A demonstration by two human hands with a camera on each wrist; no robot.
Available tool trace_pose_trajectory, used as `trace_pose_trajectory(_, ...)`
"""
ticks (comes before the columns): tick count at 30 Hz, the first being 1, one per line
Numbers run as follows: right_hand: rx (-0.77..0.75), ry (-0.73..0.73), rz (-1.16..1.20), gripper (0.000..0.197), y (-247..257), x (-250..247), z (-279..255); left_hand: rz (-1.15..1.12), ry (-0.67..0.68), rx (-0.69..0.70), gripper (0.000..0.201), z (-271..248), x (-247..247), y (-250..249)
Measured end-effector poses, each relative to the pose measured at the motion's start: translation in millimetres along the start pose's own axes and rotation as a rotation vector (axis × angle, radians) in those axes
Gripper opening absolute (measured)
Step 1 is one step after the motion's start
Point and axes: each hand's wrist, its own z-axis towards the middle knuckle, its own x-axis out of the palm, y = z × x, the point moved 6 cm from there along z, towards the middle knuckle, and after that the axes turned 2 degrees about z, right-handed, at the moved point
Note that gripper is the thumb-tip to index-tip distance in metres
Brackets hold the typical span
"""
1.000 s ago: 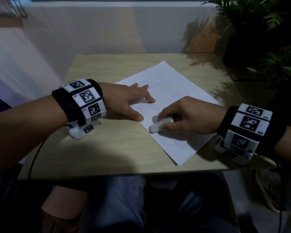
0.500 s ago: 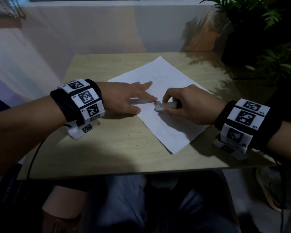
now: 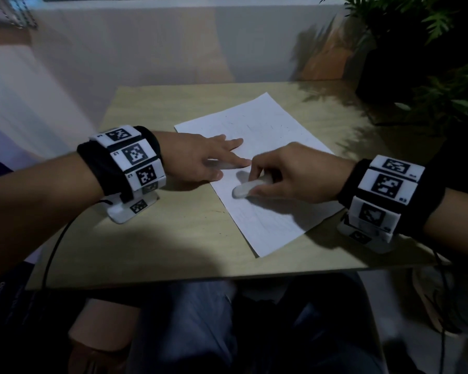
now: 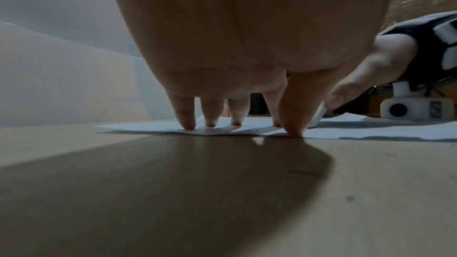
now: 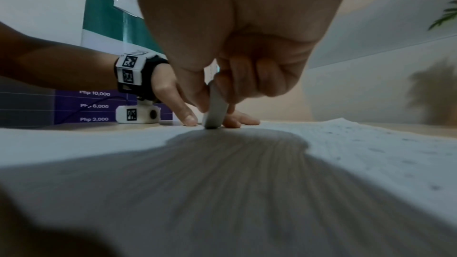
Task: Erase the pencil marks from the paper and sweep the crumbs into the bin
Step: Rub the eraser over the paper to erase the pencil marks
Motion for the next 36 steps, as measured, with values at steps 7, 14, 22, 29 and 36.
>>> trace_pose_trajectory(7, -0.052, 0.035, 0.007, 0.044, 7.5, 3.4, 4.0, 0.022, 0.012, -0.002, 0.06, 2.8, 2.0, 3.6)
trace_pose_trajectory(14, -0.025, -0.087, -0.099, 0.039, 1.5, -6.6, 8.8, 0.021, 0.013, -0.005, 0.059, 2.5, 1.5, 2.3)
trace_pose_trajectory(22, 0.025, -0.131, -0.119, 0.036, -4.0, -9.4, 9.6, 0.031, 0.017, -0.007, 0.06, 2.4, 1.0, 1.5)
trace_pose_trajectory(29, 0.051, 0.009, 0.04, 0.042, -3.6, -4.7, 6.7, 0.036, 0.019, -0.013, 0.061, -0.2, -0.3, -2.8)
trace_pose_trajectory(36, -0.021, 0.11, 0.072, 0.03, 9.3, 5.7, -1.2, 0.028, 0.021, -0.007, 0.062, 0.4, 0.9, -0.6)
